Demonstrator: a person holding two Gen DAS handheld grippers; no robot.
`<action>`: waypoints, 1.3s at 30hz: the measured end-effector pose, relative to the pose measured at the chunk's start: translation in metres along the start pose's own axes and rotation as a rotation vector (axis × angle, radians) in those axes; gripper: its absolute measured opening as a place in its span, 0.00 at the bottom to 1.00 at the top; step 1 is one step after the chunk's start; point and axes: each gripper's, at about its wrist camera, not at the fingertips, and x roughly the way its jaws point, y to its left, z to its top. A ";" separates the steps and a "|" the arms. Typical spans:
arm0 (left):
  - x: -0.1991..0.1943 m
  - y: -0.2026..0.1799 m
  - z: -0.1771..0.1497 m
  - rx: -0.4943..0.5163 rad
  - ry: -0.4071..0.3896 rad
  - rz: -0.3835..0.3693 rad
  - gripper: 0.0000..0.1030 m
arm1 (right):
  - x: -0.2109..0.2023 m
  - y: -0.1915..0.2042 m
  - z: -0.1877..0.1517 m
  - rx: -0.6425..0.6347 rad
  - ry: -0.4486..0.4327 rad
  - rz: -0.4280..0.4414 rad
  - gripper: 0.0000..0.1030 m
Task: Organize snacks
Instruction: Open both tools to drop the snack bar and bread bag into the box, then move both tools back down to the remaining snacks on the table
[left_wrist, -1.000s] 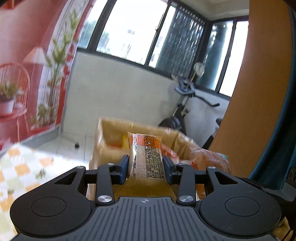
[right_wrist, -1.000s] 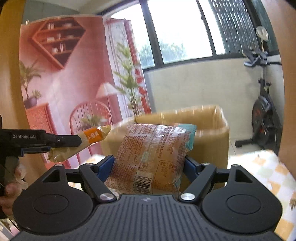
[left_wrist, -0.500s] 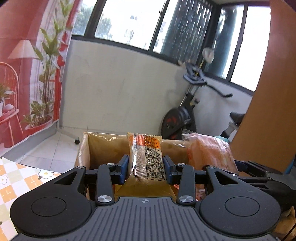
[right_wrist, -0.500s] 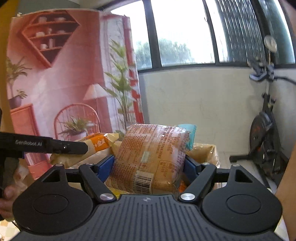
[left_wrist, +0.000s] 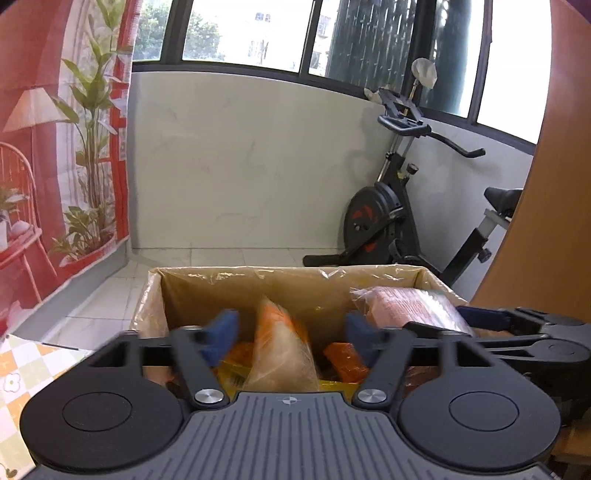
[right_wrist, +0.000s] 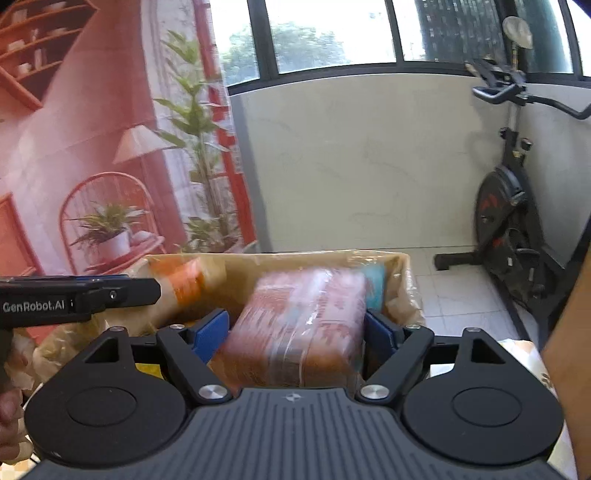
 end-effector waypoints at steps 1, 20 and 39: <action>-0.002 0.000 0.000 0.009 -0.008 0.001 0.71 | -0.001 0.000 -0.001 0.004 -0.001 -0.010 0.84; -0.100 0.031 -0.009 0.024 -0.089 0.043 0.71 | -0.094 0.035 -0.032 -0.076 -0.165 0.024 0.86; -0.146 0.087 -0.104 -0.084 0.001 0.083 0.71 | -0.139 0.040 -0.125 -0.084 -0.191 -0.014 0.84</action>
